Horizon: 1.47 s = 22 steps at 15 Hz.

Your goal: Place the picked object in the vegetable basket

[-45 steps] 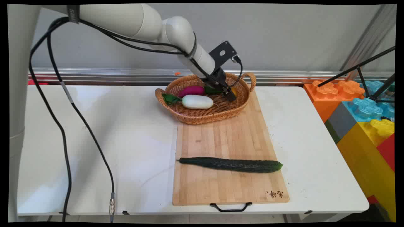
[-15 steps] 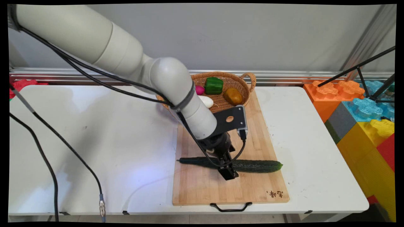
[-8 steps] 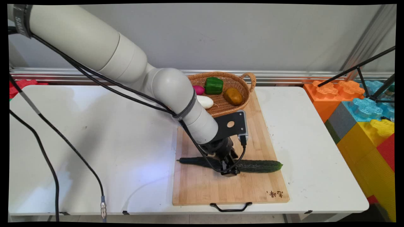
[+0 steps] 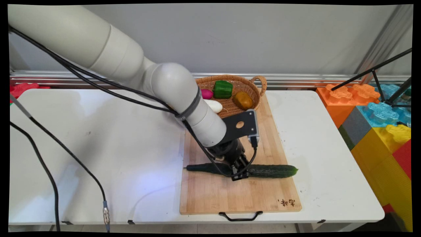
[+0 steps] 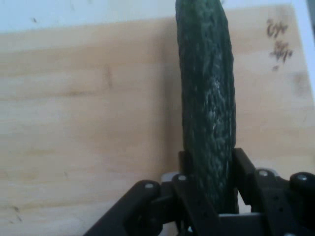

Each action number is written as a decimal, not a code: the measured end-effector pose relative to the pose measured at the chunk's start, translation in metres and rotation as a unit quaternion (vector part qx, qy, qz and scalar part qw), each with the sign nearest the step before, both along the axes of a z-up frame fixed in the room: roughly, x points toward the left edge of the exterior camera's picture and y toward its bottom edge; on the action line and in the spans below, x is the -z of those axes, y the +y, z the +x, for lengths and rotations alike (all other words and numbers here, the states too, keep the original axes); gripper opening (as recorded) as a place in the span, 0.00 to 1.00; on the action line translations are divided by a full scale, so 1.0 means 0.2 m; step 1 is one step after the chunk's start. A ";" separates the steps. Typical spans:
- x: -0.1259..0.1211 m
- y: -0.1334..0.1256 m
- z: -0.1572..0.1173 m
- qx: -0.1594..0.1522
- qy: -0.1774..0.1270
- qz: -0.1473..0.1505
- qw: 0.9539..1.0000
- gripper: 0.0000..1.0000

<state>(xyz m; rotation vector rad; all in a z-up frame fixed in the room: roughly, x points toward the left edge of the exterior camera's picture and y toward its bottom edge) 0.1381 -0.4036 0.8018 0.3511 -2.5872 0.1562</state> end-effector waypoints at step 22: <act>-0.34 -0.70 0.23 -0.042 -0.002 -0.134 0.990 0.00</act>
